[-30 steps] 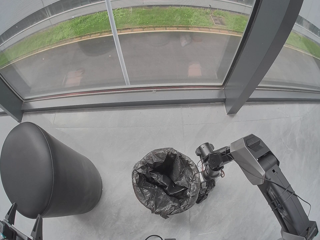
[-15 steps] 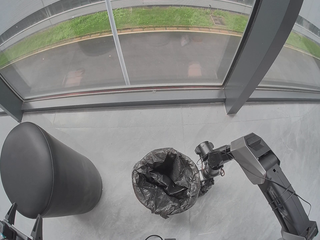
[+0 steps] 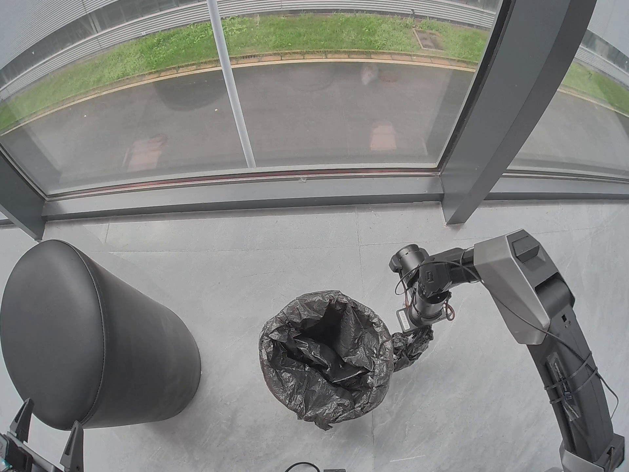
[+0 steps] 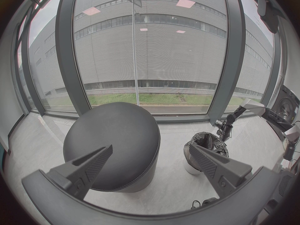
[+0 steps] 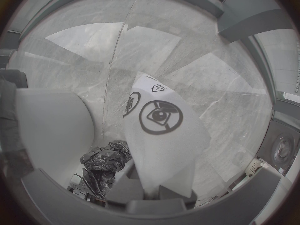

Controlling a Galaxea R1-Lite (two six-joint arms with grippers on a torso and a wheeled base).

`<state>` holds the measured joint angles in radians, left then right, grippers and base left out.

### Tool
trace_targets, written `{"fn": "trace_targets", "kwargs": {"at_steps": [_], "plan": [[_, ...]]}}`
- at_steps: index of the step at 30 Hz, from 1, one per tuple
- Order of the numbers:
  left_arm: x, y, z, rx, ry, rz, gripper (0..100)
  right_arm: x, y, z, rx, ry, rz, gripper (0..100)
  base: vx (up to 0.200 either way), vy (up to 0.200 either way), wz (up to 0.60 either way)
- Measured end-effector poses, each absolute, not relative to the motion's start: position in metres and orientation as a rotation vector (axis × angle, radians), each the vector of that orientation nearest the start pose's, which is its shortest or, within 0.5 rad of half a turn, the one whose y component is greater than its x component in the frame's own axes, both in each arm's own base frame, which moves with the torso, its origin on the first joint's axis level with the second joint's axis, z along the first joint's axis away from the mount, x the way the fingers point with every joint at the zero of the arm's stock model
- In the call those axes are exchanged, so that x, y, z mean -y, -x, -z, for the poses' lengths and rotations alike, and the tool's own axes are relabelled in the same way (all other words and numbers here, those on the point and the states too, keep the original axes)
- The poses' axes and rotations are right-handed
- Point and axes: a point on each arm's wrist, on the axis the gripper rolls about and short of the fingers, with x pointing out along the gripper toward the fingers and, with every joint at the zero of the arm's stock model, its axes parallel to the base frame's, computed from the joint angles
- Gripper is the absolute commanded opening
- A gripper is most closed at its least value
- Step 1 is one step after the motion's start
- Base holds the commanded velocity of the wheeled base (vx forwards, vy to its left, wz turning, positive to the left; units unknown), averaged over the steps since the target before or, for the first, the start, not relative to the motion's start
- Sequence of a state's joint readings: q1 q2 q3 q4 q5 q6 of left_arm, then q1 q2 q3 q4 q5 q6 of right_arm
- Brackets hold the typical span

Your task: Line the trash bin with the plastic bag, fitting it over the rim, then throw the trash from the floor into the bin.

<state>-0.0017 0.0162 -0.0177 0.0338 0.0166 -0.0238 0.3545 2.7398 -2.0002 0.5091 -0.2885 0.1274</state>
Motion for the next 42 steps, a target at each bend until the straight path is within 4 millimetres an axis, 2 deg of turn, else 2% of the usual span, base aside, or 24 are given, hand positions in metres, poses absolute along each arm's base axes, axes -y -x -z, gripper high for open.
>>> {"fn": "trace_targets", "kwargs": {"at_steps": [8, 16, 23, 26, 33, 37, 42], "plan": [[0.000, 0.023, -0.077, -0.032, 0.024, -0.015, 100, -0.158, -0.455, -0.025, -1.089, 0.376, 0.122, 0, 0.000, 0.000, 0.00], [0.000, 0.023, -0.077, -0.032, 0.024, -0.015, 100, -0.153, -0.449, -0.077, -0.948, 0.460, 0.292, 0, 0.000, 0.000, 0.00], [0.000, 0.023, -0.077, -0.032, 0.024, -0.015, 100, -0.162, -0.432, -0.128, -0.860, 0.444, 0.281, 0, 0.000, 0.000, 0.00], [0.000, 0.023, -0.077, -0.032, 0.024, -0.015, 100, -0.174, -0.417, -0.154, -0.812, 0.440, 0.247, 0, 0.000, 0.000, 0.00], [0.000, 0.023, -0.077, -0.032, 0.024, -0.015, 100, -0.222, -0.365, -0.205, -0.709, 0.444, 0.109, 0, 0.000, 0.000, 0.00], [0.000, 0.023, -0.077, -0.032, 0.024, -0.015, 100, -0.252, -0.329, -0.221, -0.679, 0.455, 0.017, 0, 0.000, 0.000, 0.00], [0.000, 0.023, -0.077, -0.032, 0.024, -0.015, 100, -0.289, -0.289, -0.224, -0.662, 0.480, -0.091, 0, 0.000, 0.000, 0.00]]}}
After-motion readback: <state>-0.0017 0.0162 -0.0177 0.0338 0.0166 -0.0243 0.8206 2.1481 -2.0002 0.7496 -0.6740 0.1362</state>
